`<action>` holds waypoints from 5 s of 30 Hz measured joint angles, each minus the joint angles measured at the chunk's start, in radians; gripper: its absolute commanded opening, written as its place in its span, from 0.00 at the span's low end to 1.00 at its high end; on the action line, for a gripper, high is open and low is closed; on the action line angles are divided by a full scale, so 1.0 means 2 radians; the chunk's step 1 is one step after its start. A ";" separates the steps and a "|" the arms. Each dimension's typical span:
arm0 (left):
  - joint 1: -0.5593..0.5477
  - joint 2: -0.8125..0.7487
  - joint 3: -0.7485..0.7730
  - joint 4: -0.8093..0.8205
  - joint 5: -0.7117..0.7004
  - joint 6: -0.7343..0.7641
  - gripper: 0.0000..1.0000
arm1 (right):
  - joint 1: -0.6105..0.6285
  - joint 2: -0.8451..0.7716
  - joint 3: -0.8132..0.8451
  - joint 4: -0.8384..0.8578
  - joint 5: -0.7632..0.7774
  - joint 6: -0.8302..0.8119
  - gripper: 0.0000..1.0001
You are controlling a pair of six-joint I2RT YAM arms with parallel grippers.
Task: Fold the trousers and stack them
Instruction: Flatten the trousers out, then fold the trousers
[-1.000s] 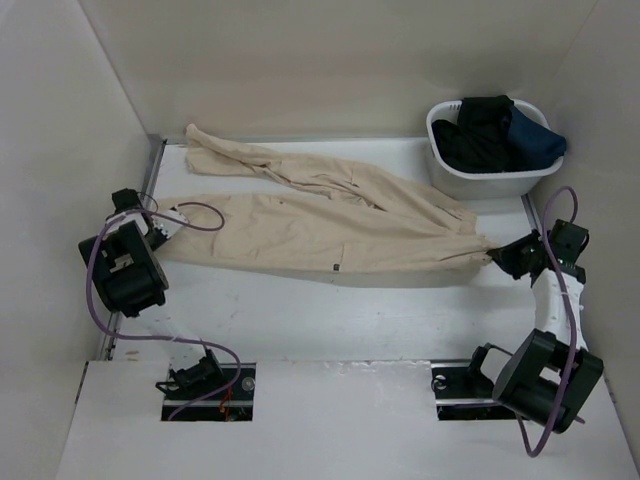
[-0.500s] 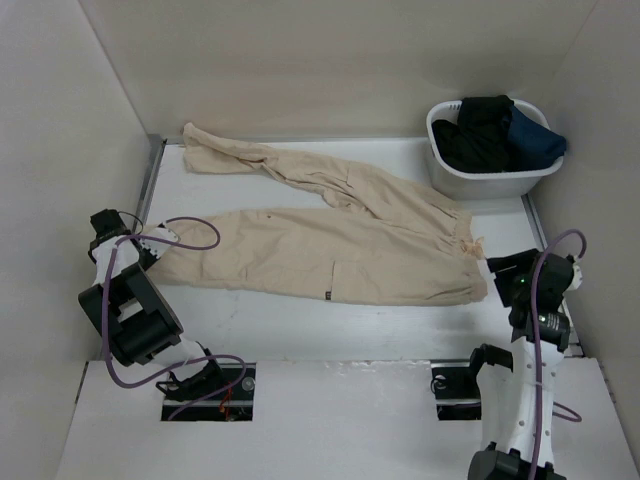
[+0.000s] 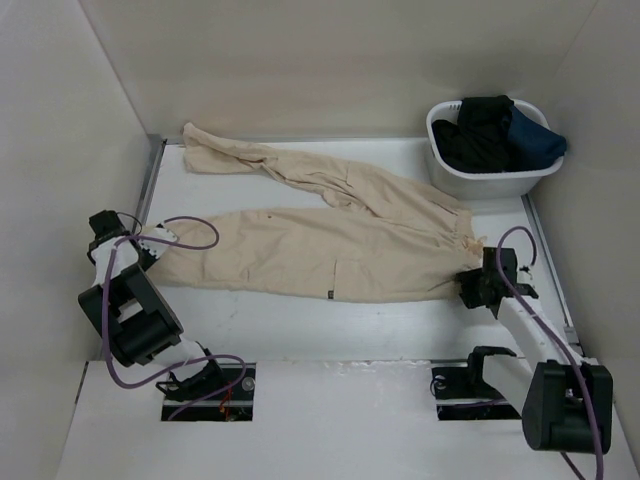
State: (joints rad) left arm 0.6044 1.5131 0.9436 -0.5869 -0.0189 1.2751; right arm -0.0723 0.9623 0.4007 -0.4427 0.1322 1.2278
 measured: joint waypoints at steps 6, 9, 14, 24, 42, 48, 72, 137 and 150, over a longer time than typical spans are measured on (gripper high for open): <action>0.021 -0.007 -0.008 0.007 0.006 0.001 0.02 | -0.079 -0.023 -0.025 -0.006 -0.001 0.006 0.00; 0.030 -0.020 -0.010 -0.016 0.016 0.005 0.02 | -0.130 -0.117 -0.024 -0.078 0.000 0.005 0.00; 0.035 -0.065 -0.014 -0.083 0.033 0.019 0.07 | -0.215 -0.218 -0.011 -0.170 -0.008 -0.001 0.07; 0.051 -0.083 -0.007 -0.162 0.025 0.043 0.68 | -0.255 -0.267 0.058 -0.265 0.035 -0.011 0.81; -0.201 0.429 0.703 -0.018 0.167 -0.380 0.81 | 0.059 -0.004 0.180 0.098 0.093 -0.256 0.81; -0.210 0.507 0.690 0.109 0.158 -0.536 0.88 | 0.080 0.041 0.179 0.156 0.060 -0.271 0.81; -0.272 0.586 0.718 0.183 0.019 -0.569 0.55 | 0.127 0.051 0.178 0.147 0.048 -0.272 0.81; -0.132 -0.187 -0.022 -0.111 0.117 -0.284 0.34 | -0.030 -0.126 0.037 0.056 0.010 -0.251 0.09; -0.018 -0.068 0.154 -0.170 0.196 -0.331 0.60 | -0.028 -0.092 0.015 0.043 -0.002 -0.242 0.50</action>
State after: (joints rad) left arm 0.5686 1.3777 1.2526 -0.9276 0.3729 0.6125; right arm -0.1287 0.7776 0.4316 -0.3561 0.1291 0.7433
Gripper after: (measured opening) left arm 0.589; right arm 0.415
